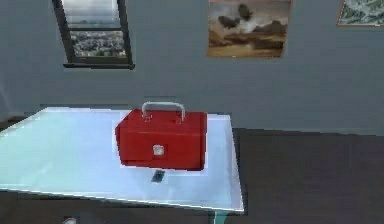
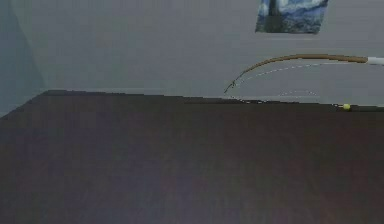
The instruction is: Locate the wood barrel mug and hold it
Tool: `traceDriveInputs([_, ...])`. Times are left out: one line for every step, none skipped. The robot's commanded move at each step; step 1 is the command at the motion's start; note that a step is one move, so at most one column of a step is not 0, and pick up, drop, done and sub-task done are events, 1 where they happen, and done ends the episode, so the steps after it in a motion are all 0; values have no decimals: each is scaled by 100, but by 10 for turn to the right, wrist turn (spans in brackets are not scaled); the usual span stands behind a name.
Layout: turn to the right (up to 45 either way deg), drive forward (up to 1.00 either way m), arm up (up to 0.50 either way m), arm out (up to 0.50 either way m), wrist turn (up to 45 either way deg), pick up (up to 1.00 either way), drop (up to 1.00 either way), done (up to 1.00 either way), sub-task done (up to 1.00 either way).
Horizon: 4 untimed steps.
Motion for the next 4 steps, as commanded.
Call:
traceDriveInputs([-450,0,0,0,0,0,0,0,0])
traceDriveInputs([-450,0,0,0,0,0,0,0,0])
traceDriveInputs([-360,0,0,0,0,0,0,0,0])
traceDriveInputs([-30,0,0,0,0,0,0,0,0])
